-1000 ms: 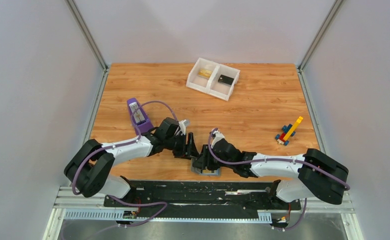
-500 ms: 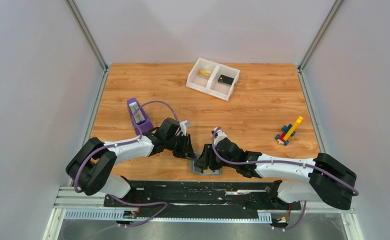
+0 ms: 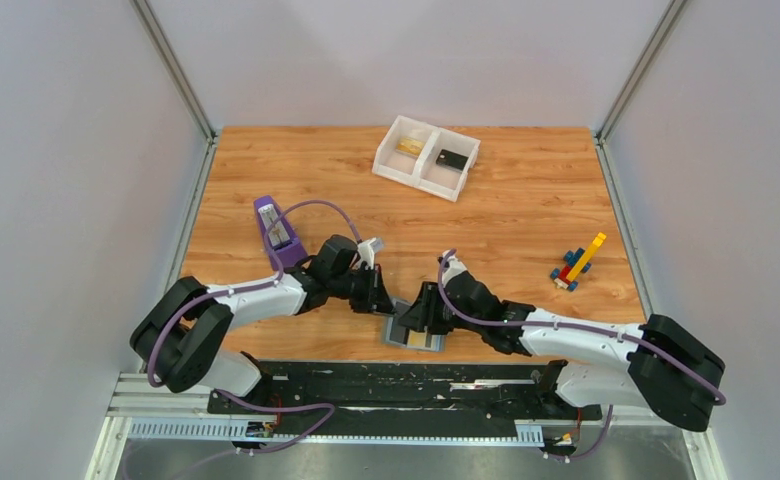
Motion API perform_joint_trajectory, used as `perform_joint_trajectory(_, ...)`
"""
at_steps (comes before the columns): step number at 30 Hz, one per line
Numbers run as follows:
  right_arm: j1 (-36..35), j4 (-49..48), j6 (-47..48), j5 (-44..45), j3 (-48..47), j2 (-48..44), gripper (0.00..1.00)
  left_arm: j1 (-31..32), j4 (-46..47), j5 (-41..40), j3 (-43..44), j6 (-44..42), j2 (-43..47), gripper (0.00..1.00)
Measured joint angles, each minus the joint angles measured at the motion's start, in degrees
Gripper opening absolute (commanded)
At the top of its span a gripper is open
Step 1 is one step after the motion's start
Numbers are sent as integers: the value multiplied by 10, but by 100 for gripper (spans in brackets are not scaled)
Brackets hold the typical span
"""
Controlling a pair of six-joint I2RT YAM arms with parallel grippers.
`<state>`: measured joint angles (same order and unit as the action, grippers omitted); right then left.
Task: Take the credit cards out of the card holder
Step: Open the card holder at the center of the board.
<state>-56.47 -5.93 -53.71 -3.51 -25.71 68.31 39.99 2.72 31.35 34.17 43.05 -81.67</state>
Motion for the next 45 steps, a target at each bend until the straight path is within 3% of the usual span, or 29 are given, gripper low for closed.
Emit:
perform_joint_trajectory(16, 57, -60, -1, -56, 108, -85, 43, -16, 111, 73, -32, 75, 13, 0)
perform_joint_trajectory(34, 133, -116, 27, -150, 141, -148, 46, -18, 234, 124, -66, 155, 19, 0)
perform_joint_trajectory(45, 138, -133, 38, -180, 141, -149, 46, -19, 318, 143, -86, 208, 17, 0)
